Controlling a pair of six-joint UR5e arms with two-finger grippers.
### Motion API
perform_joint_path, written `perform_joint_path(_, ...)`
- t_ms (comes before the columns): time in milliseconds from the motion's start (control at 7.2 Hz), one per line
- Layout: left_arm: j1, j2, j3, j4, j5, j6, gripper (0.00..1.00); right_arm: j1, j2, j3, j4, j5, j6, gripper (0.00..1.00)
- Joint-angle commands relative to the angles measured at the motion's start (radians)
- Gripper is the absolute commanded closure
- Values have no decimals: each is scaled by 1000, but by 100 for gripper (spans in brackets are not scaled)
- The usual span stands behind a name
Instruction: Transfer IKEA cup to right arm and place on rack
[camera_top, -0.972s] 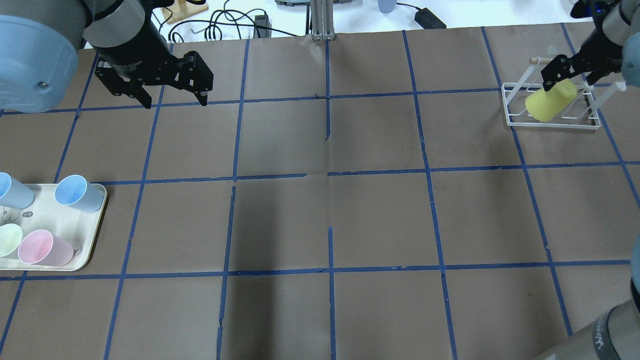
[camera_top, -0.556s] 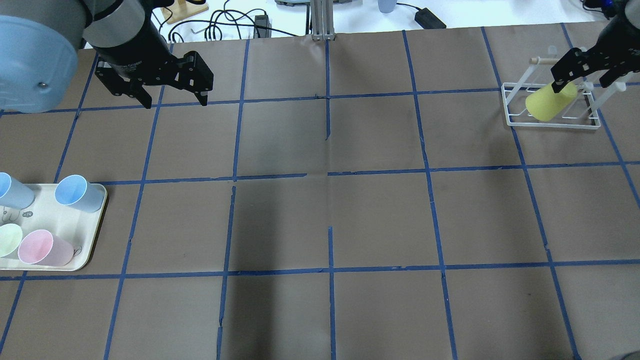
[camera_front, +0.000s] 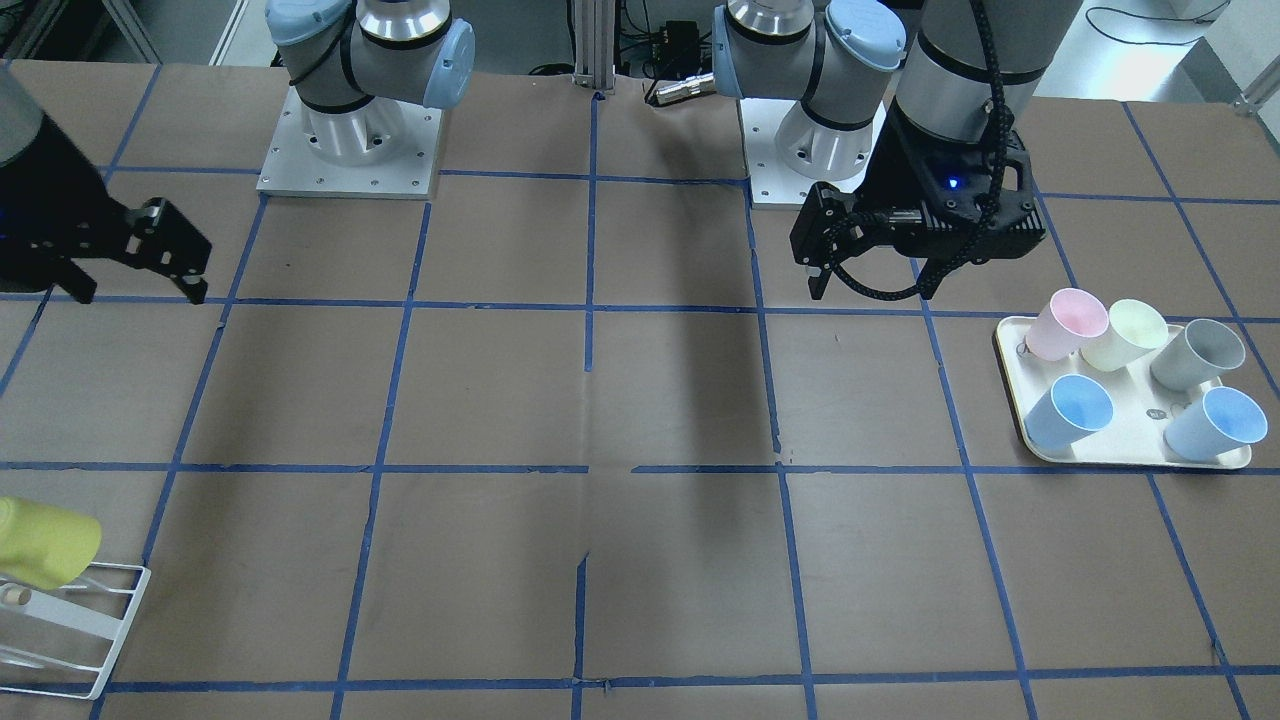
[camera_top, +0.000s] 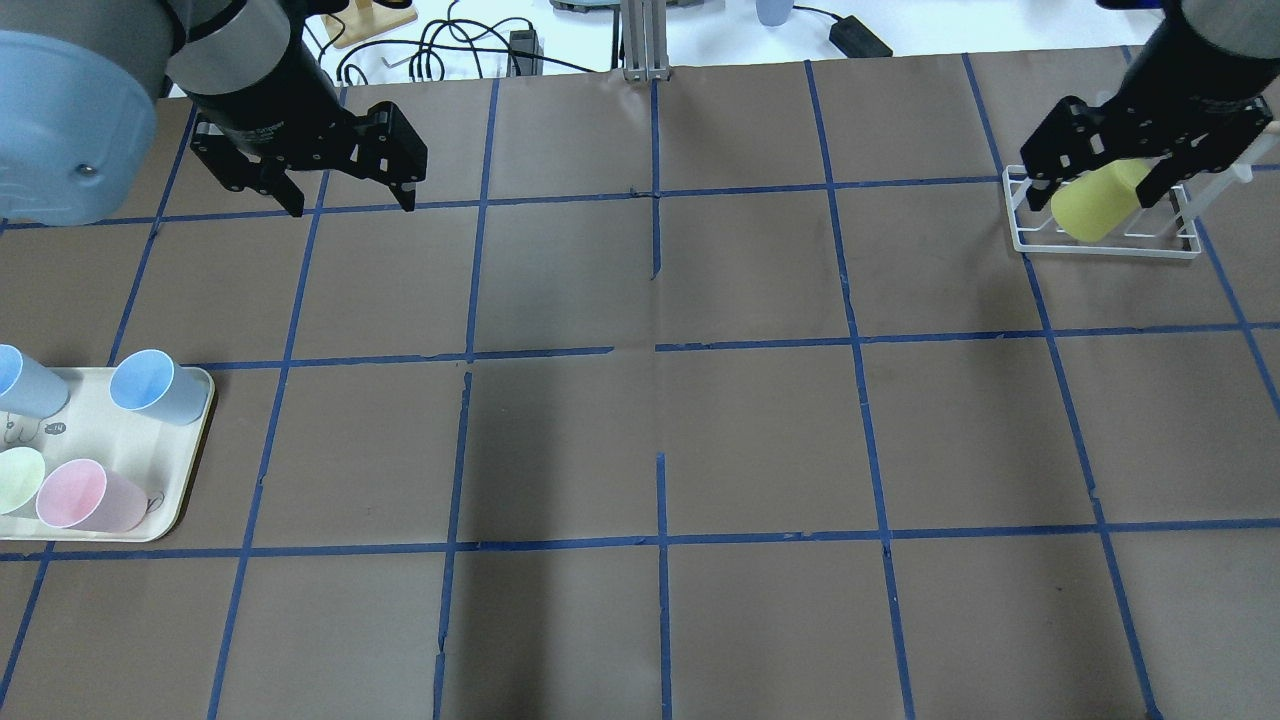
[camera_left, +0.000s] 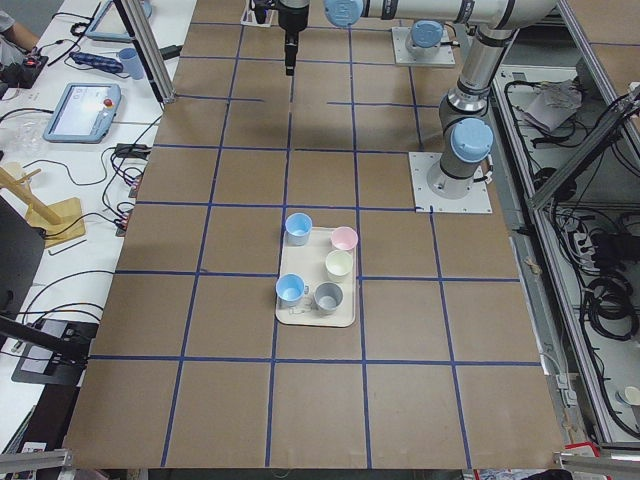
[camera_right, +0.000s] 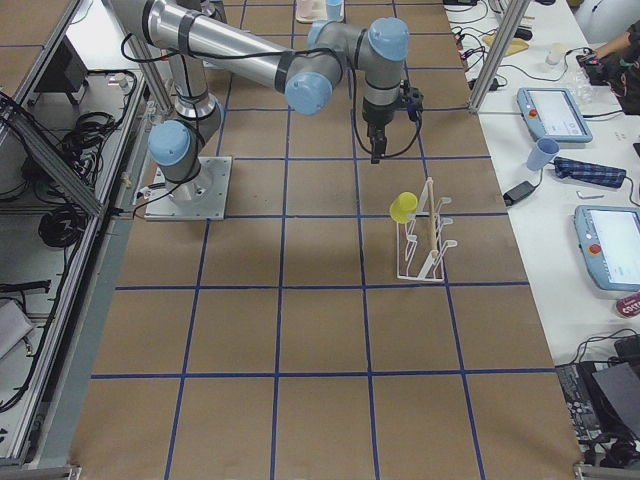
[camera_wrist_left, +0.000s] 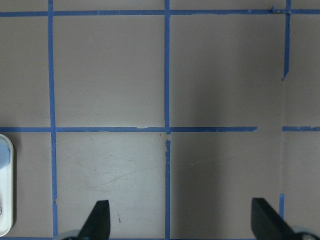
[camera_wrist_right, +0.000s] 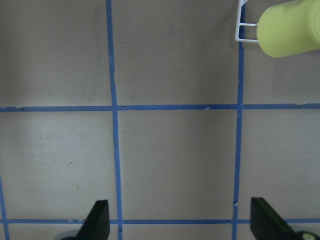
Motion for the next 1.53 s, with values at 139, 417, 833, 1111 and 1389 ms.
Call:
perform_joint_path(139,0,0,1,1,0,0,0,175,-67,9,98,50,140,0)
perform_joint_path(417,0,0,1,1,-6,0,0,175,-84,27,103,63,142,0)
perform_joint_path(833,2,0,0,1,-8,1,0,175,-130,117,82,51,194,0)
perform_joint_path(1111,0,0,-2,1,-6,1,0,175,-132,116,38,43,194,0)
perform_joint_path(1389,2,0,-2,1,-8,2,0,175,-138,120,46,14,196,0)
